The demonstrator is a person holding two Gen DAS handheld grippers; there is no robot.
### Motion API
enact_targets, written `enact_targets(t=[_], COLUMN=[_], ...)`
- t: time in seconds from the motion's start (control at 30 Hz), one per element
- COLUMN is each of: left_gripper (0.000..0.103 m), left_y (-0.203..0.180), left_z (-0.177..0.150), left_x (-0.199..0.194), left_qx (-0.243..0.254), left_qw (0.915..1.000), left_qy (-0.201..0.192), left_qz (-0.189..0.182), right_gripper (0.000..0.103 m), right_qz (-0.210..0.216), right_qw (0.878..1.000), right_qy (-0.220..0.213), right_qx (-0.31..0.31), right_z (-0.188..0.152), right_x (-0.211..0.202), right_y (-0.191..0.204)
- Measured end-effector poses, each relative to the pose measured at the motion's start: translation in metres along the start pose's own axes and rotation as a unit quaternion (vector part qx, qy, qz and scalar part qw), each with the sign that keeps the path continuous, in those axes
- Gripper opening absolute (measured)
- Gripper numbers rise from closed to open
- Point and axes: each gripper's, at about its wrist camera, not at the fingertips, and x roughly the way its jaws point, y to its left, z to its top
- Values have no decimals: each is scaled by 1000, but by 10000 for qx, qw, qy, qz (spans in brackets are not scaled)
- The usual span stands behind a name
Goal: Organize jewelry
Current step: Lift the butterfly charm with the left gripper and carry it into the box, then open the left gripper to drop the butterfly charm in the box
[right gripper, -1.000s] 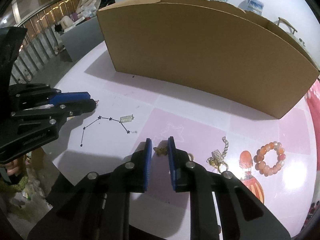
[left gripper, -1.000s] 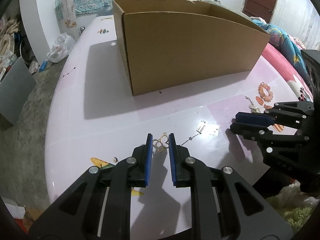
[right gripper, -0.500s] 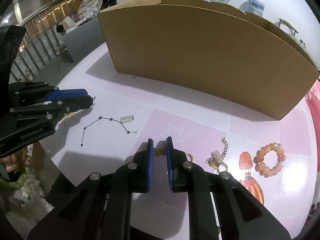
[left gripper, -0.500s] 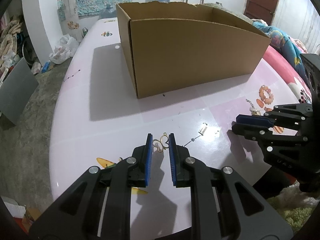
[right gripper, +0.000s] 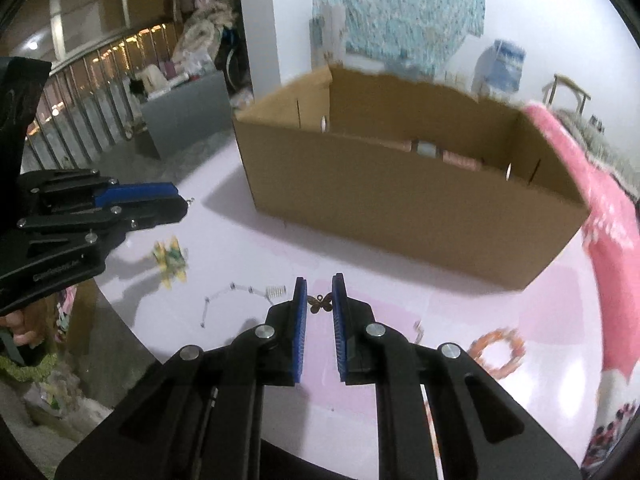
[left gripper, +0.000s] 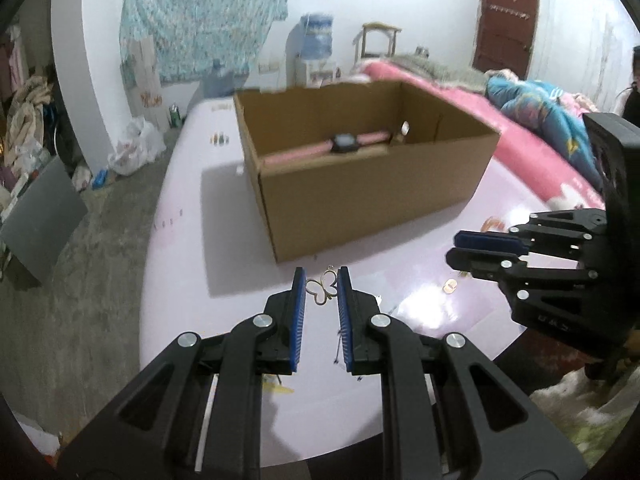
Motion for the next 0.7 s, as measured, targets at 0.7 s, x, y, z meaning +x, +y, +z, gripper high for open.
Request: enact_targets(t=[0.7], left_gripper=[15], left_y=[-25], left_z=[183], left_x=[157], left_qx=[176], left_qw=[9858], left_qy=[1156], left_qz=[-1204], right_gripper=[13], right_qz=[654], right_qw=[9903], right_qy=[1005], right_qx=[697], right_z=[143], right_x=[81], right_y=[-145])
